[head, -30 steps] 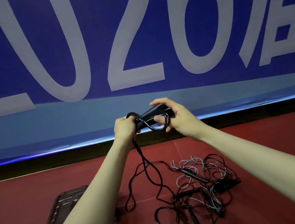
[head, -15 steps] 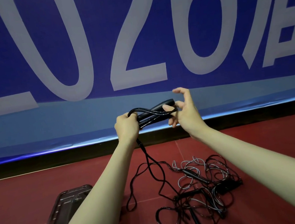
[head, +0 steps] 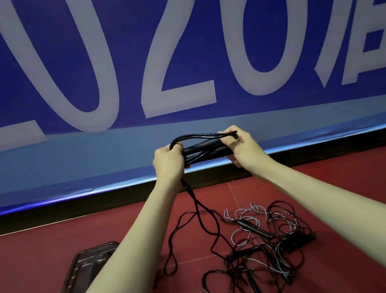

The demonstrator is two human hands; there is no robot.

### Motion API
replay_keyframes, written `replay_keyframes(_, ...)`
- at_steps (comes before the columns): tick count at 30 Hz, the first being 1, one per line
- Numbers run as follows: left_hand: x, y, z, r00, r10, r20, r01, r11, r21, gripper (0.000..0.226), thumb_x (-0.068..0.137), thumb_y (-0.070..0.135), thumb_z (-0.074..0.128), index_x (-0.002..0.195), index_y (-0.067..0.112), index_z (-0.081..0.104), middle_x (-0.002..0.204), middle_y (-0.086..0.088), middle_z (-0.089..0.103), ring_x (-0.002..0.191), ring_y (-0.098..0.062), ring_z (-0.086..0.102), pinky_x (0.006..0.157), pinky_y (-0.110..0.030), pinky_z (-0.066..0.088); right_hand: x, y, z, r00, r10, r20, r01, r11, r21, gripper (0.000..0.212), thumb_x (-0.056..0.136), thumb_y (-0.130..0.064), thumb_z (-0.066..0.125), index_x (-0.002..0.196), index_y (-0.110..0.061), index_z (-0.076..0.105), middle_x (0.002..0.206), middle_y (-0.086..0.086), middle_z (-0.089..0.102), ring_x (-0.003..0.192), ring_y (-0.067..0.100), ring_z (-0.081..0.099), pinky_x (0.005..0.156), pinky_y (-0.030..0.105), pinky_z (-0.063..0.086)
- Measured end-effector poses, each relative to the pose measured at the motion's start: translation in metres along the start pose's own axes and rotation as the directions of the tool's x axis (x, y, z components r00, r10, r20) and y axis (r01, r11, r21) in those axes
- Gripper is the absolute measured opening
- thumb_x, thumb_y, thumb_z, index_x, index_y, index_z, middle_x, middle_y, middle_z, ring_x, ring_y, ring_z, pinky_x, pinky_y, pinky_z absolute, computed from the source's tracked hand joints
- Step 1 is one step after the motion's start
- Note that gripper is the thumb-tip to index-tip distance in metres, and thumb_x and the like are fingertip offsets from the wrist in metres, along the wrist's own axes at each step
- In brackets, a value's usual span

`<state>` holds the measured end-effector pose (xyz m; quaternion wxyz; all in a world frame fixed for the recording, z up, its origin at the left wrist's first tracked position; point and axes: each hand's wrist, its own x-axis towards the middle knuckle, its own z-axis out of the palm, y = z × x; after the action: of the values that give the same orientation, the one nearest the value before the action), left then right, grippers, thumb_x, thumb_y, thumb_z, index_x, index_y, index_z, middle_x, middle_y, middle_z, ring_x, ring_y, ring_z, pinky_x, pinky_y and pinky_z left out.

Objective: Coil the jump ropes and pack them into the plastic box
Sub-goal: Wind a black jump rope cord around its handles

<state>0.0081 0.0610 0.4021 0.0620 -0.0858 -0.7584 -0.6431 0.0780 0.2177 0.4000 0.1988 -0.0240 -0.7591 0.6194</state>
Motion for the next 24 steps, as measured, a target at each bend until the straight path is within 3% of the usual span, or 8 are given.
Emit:
replay_keyframes(4,0.0,-0.003,0.002,0.999,-0.031,-0.005,0.031,0.999,-0.031,0.034,0.091,0.015,0.047,0.058,0.014,0.037,0.039,0.009,0.038,0.045,-0.019,0.037,0.066,-0.037,0.045,0.001,0.003,0.003,0.995,-0.055,-0.078,0.048,0.994,-0.093,0.02,0.102,-0.022,0.045,0.084,-0.012,0.046,0.06,-0.003,0.036,0.05,0.011,0.032,0.043,0.018,0.027)
replay_keyframes(7,-0.003,0.001,0.003,0.998,0.001,-0.064,-0.001,1.0,0.006,0.032,0.091,0.014,0.045,0.061,0.013,0.036,0.055,-0.004,0.039,0.052,-0.021,0.041,0.056,-0.029,0.033,0.004,0.003,0.005,0.997,-0.029,-0.07,0.023,0.996,-0.09,0.017,0.103,-0.025,0.042,0.095,-0.013,0.051,0.061,-0.002,0.038,0.051,0.011,0.033,0.049,0.024,0.029)
replay_keyframes(10,-0.007,0.004,0.006,0.987,0.04,-0.155,-0.035,0.999,0.035,0.035,0.091,0.014,0.045,0.06,0.015,0.029,0.058,-0.002,0.034,0.055,-0.019,0.03,0.055,-0.03,0.024,0.001,0.005,0.011,0.991,-0.025,-0.133,0.007,0.992,-0.129,0.025,0.104,-0.028,0.04,0.08,-0.02,0.045,0.062,-0.002,0.036,0.055,0.015,0.033,0.056,0.03,0.031)
replay_keyframes(13,-0.01,0.006,0.01,0.987,0.022,-0.156,-0.016,0.999,0.04,0.036,0.092,0.014,0.044,0.06,0.016,0.028,0.056,0.001,0.032,0.052,-0.016,0.026,0.054,-0.029,0.022,-0.003,0.01,0.011,0.976,-0.068,-0.209,0.038,0.989,-0.145,0.035,0.103,-0.025,0.042,0.069,-0.02,0.036,0.057,-0.004,0.032,0.051,0.013,0.029,0.051,0.028,0.026)
replay_keyframes(15,-0.01,0.006,0.01,0.997,0.002,-0.076,0.003,0.998,0.066,0.034,0.091,0.015,0.043,0.061,0.016,0.029,0.052,0.002,0.033,0.05,-0.017,0.028,0.052,-0.028,0.023,0.0,0.013,0.006,0.98,-0.054,-0.192,0.031,0.992,-0.121,0.037,0.102,-0.025,0.042,0.067,-0.018,0.032,0.055,-0.004,0.028,0.05,0.013,0.027,0.05,0.028,0.023)
replay_keyframes(17,-0.009,0.01,0.004,0.994,-0.045,0.099,0.033,0.992,0.124,0.027,0.091,0.016,0.044,0.065,0.014,0.037,0.048,0.001,0.04,0.04,-0.018,0.035,0.046,-0.023,0.028,0.005,0.015,-0.002,0.989,-0.022,-0.147,0.006,0.994,-0.109,0.035,0.101,-0.026,0.043,0.069,-0.018,0.032,0.054,-0.004,0.026,0.048,0.013,0.026,0.049,0.027,0.022)
replay_keyframes(21,-0.004,0.016,-0.023,0.868,-0.108,0.485,-0.029,0.963,0.267,0.027,0.095,0.029,0.055,0.071,0.017,0.05,0.054,-0.001,0.047,0.039,-0.012,0.036,0.043,-0.02,0.031,0.007,0.005,-0.024,0.998,0.009,0.054,-0.008,1.0,-0.031,0.039,0.102,-0.024,0.048,0.066,-0.019,0.034,0.048,-0.008,0.026,0.037,0.008,0.023,0.041,0.021,0.016)
replay_keyframes(24,0.007,0.0,-0.043,0.796,-0.045,0.603,0.02,0.999,0.049,0.028,0.095,0.029,0.057,0.07,0.018,0.05,0.051,0.006,0.03,0.044,-0.009,0.021,0.042,-0.018,0.02,0.005,-0.004,-0.039,0.972,0.018,0.234,-0.033,0.998,0.062,0.035,0.101,-0.026,0.049,0.069,-0.019,0.039,0.053,-0.005,0.027,0.044,0.011,0.02,0.047,0.028,0.012)
